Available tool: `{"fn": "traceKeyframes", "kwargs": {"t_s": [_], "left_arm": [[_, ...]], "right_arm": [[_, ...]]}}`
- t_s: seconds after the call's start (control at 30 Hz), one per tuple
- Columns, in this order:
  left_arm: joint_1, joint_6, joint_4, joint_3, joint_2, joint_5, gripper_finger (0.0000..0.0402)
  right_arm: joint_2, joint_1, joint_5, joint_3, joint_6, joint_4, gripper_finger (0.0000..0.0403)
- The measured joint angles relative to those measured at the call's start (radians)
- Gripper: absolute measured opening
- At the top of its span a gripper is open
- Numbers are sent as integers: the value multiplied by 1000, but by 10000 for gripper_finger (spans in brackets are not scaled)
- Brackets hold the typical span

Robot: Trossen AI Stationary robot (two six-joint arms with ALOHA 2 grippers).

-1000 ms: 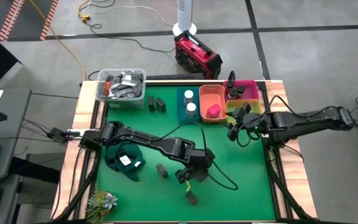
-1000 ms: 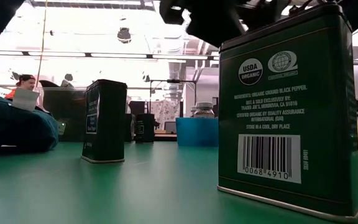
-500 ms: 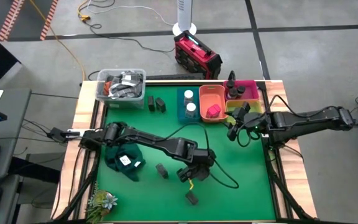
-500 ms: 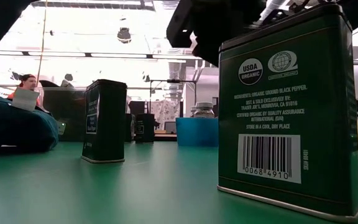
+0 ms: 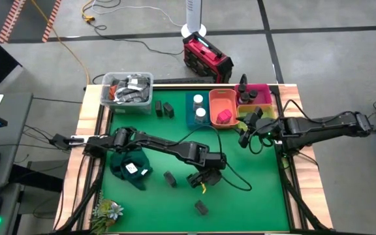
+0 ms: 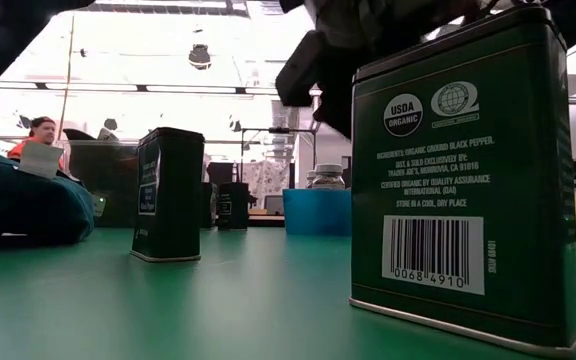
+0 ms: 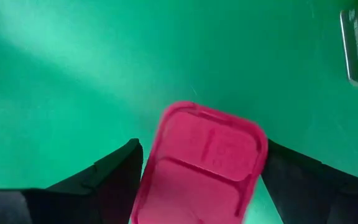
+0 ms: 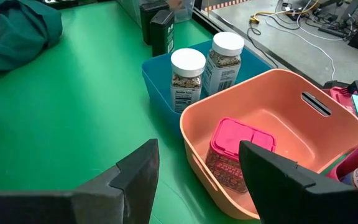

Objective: Sort spices by type
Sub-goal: Put the red seasoning can into the orange bin

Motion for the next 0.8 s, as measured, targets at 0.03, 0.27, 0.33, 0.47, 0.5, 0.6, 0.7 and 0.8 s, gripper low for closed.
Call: {"fn": "traceKeyframes", "kwargs": {"t_s": [0.03,0.27,0.33,0.47,0.5,0.6,0.7,0.8], "left_arm": [[0,-1,-6,-1,2,0,302],[2,-28,-34,-2,15,-5,295],[3,-33,-33,-2,15,-19,283],[4,-37,-32,0,15,-93,241],[4,-39,-34,1,15,-106,228],[5,-41,-33,3,15,-132,198],[9,-42,-34,3,13,-136,198],[23,-54,-47,5,7,-142,198]], "right_arm": [[0,0,0,0,0,0,249],[0,0,0,0,0,-2,249],[0,0,0,0,0,-2,249],[0,0,0,0,0,-3,249],[0,0,0,0,0,-3,249],[0,0,0,0,0,-6,249],[-13,0,-1,1,2,-48,249],[-41,0,0,20,34,-115,249]]}}
